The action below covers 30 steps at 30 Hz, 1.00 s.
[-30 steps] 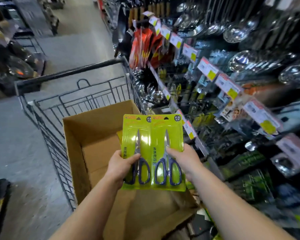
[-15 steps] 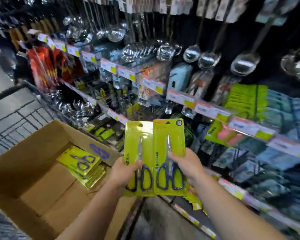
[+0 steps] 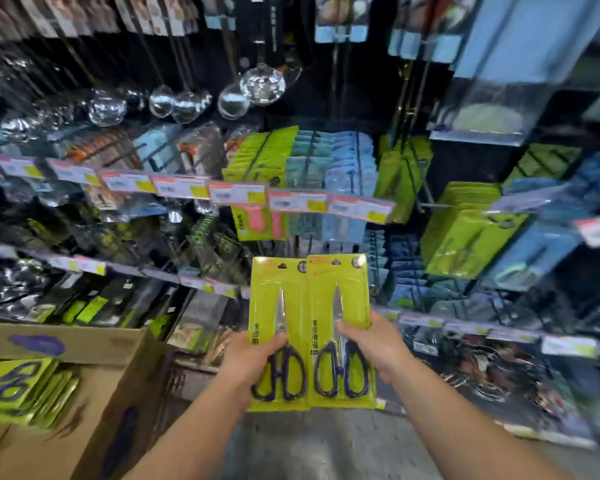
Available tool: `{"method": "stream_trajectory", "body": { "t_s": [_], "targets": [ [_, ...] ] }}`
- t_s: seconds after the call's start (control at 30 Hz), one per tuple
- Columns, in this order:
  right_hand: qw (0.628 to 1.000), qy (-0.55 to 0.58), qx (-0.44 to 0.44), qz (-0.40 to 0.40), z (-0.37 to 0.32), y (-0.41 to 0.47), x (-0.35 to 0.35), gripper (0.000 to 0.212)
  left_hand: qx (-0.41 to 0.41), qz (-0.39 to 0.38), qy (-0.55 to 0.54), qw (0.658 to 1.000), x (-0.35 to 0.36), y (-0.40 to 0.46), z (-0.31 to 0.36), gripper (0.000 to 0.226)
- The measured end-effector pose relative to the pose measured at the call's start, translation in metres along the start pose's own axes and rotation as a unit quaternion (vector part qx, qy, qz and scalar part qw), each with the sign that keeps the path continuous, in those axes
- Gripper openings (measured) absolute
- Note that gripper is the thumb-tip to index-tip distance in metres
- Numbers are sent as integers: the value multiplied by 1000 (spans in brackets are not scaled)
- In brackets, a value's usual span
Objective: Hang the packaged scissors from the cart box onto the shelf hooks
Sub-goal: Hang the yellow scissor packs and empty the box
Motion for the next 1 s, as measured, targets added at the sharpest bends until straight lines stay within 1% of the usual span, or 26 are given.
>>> {"method": "stream_trajectory", "body": {
  "t_s": [0.03, 0.1, 0.13, 0.17, 0.2, 0.23, 0.27, 0.3, 0.33, 0.37, 0.43, 0.53, 0.57, 0.63, 0.73, 0.8, 1.0],
  "targets": [
    [1000, 8, -3, 9, 9, -7, -28, 26, 7, -5, 11, 1000, 24, -15, 1, 38],
    [1000, 12, 7, 27, 22, -12, -60, 19, 22, -16, 18, 999, 56, -27, 1, 73],
    [999, 20, 8, 46, 29, -18, -84, 16, 28, -34, 25, 999, 79, -34, 1, 86],
    [998, 26, 4, 61, 39, -22, -106, 14, 32, -46, 30, 998, 100, -43, 2, 87],
    [996, 25, 4, 83, 46, -28, -127, 13, 36, -69, 34, 996, 121, -51, 3, 75],
    [994, 28, 7, 103, 54, -33, -148, 14, 36, -75, 37, 996, 140, -60, 4, 57],
    [991, 34, 13, 127, 59, -41, -168, 14, 50, -92, 46, 993, 161, -67, 4, 47],
    [988, 41, 14, 151, 65, -47, -187, 13, 61, -101, 70, 991, 181, -74, 4, 51],
    [983, 48, 19, 176, 68, -55, -205, 8, 84, -119, 93, 985, 200, -79, 4, 62],
    [978, 57, 24, 200, 74, -61, -221, 4, 92, -133, 106, 981, 218, -84, 4, 66],
    [968, 78, 25, 235, 85, -70, -252, 16, 107, -162, 118, 974, 248, -101, 9, 51],
    [955, 111, 22, 275, 93, -85, -286, 7, 123, -197, 113, 966, 286, -123, 15, 49],
    [949, 122, 23, 289, 97, -89, -295, 8, 127, -214, 119, 961, 294, -129, 17, 55],
    [943, 135, 27, 302, 105, -92, -307, 12, 119, -224, 126, 959, 309, -140, 20, 70],
    [940, 153, 25, 305, 112, -89, -321, 18, 123, -237, 131, 955, 328, -136, 22, 92],
    [938, 173, 26, 299, 113, -83, -328, 24, 110, -248, 130, 954, 339, -131, 24, 103],
    [937, 182, 12, 299, 103, -56, -343, 24, 128, -236, 131, 954, 358, -116, 42, 102]
  ]
}}
Point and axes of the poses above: each hand's wrist, its own y-axis towards the middle knuckle, its own x-axis out of the palm, z = x × y, the point moved 3 cm from there along y, towards the middle knuckle, and after that the axes turned 7 degrees about z, right-handed, at the moved point
